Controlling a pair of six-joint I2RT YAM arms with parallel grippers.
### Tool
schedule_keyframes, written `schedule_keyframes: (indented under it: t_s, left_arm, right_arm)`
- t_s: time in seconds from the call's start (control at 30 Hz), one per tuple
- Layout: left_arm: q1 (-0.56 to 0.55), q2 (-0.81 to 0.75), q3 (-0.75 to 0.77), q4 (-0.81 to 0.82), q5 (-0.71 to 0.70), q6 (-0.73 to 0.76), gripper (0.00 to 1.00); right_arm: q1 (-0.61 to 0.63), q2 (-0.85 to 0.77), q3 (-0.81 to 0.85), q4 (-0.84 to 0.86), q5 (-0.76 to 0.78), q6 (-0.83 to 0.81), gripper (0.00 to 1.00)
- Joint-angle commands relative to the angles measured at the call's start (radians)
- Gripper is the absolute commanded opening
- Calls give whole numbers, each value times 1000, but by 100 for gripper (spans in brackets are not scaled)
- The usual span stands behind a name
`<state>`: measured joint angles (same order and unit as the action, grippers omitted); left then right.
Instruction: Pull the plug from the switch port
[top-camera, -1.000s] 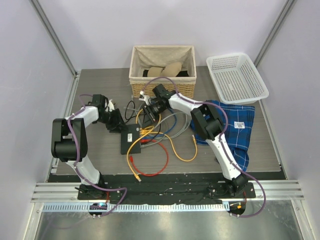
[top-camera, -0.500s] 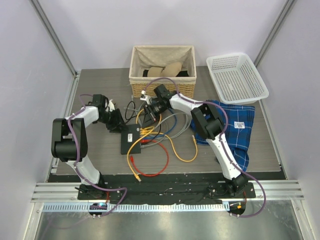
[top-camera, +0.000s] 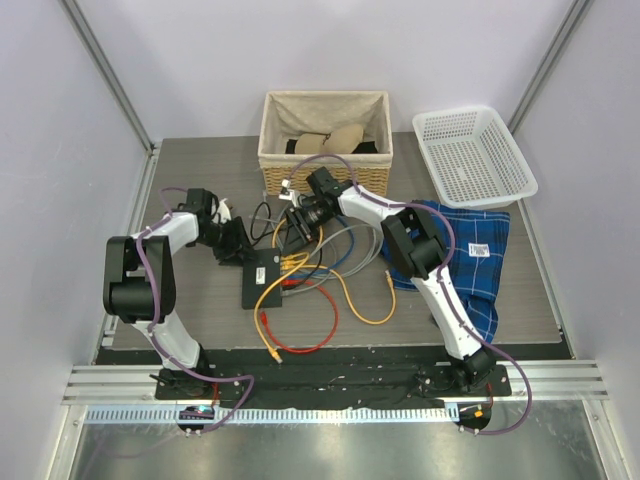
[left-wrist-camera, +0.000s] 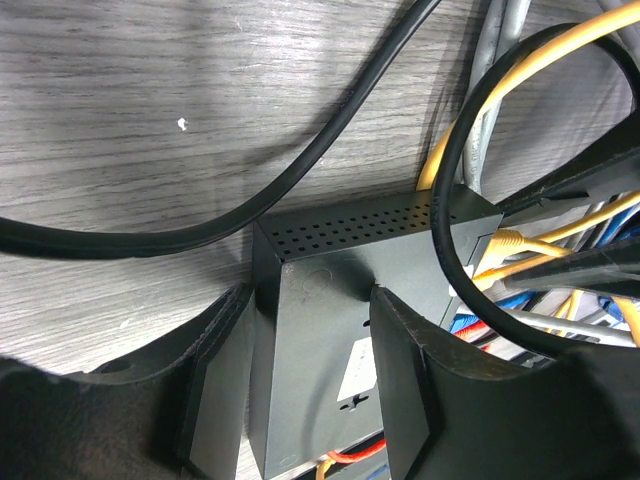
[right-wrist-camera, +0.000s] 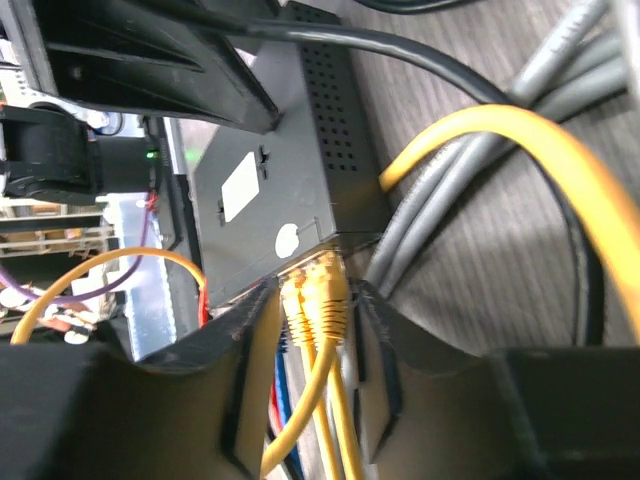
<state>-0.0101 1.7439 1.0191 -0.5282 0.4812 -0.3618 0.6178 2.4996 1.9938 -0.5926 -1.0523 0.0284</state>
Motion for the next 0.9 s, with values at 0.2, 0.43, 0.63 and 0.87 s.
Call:
schedule_keyframes:
  t_s: [0.2,0.43,0.63,0.87]
  left_arm:
    - [-42,45,13,30,4,14,52]
    - [-45,58,25,22,0,15,52]
    - [-47,74,39,20,0,14,52]
    - [-48,72,42,8,-4,23,51]
  right_arm:
    - [36,53,20,-3,-29,35,49]
    - [69,53,45,-148,76,-106,43]
    - [111,110,126,-280,175,-164,40]
    - [111,133,112,-253,229,-113,47]
